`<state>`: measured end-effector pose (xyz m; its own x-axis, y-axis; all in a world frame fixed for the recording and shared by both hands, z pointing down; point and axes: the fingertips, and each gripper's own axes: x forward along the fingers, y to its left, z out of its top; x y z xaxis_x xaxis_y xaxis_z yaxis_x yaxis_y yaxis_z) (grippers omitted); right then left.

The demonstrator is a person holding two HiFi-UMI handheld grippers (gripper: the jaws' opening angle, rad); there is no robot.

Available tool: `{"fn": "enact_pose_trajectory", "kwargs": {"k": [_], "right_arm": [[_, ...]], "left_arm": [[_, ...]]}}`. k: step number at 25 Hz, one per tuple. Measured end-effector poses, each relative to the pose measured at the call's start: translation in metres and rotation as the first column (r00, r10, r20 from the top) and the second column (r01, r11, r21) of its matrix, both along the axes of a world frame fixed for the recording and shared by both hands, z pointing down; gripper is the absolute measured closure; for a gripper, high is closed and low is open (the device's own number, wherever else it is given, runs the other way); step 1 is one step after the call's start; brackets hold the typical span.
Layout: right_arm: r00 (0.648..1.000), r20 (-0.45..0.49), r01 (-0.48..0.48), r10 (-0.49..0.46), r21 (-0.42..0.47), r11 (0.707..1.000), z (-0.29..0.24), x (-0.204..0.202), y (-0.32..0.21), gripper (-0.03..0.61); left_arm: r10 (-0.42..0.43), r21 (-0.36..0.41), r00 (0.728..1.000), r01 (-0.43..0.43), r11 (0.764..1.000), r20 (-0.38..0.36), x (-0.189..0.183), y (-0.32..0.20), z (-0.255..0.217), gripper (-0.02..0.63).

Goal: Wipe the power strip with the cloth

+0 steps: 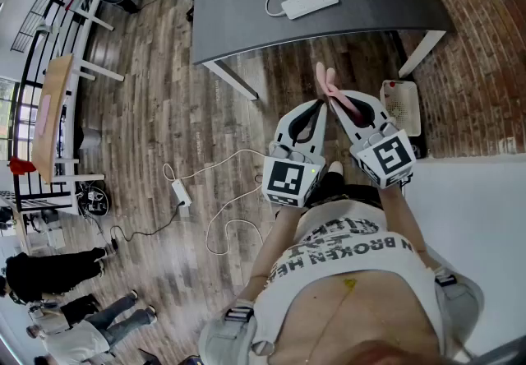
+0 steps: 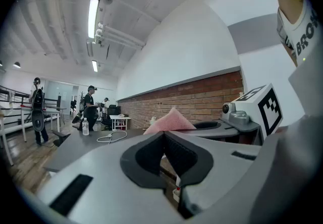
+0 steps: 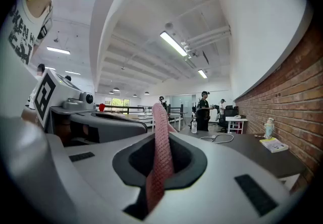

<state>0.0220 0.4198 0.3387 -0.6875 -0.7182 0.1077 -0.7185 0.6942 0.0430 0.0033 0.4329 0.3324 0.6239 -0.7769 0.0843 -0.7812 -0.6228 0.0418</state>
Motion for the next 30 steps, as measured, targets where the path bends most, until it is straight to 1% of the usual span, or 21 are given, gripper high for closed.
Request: {"fn": "enact_pose_trajectory", "kwargs": {"k": [3, 7, 13, 16, 20, 24, 30], "right_arm": [[1.000, 0.011, 0.002, -0.002, 0.008, 1.000, -0.001, 0.001, -0.001, 0.561], [0.998, 0.059, 0.004, -0.004, 0.003, 1.000, -0.002, 0.011, -0.002, 0.561], [0.997, 0.073, -0.024, 0.025, -0.018, 1.000, 0.007, 0.032, -0.015, 0.561], [0.997, 0.068, -0.040, 0.042, -0.032, 0.999, 0.012, 0.039, -0.025, 0.561], [0.995, 0.061, -0.077, 0.080, -0.039, 0.996, 0.016, 0.051, -0.049, 0.561], [0.994, 0.058, -0.089, 0.093, -0.057, 0.994, 0.022, 0.056, -0.079, 0.561], [0.993, 0.041, -0.108, 0.111, -0.064, 0.992, 0.030, 0.060, -0.145, 0.561]], "left_arm": [[0.002, 0.001, 1.000, -0.002, 1.000, -0.002, 0.002, -0.002, 0.000, 0.606], [0.010, -0.004, 1.000, -0.010, 1.000, 0.005, 0.010, -0.004, 0.003, 0.606], [0.029, -0.029, 0.999, -0.028, 0.999, 0.016, 0.024, -0.014, 0.013, 0.606], [0.025, -0.038, 0.999, -0.024, 0.999, 0.027, 0.024, -0.025, 0.019, 0.606], [0.012, -0.042, 1.000, -0.011, 0.999, 0.023, 0.023, -0.051, 0.021, 0.606], [0.023, -0.059, 1.000, -0.022, 0.998, 0.018, 0.025, -0.085, 0.031, 0.606], [0.052, -0.067, 0.999, -0.051, 0.996, 0.010, 0.031, -0.158, 0.040, 0.606]]}}
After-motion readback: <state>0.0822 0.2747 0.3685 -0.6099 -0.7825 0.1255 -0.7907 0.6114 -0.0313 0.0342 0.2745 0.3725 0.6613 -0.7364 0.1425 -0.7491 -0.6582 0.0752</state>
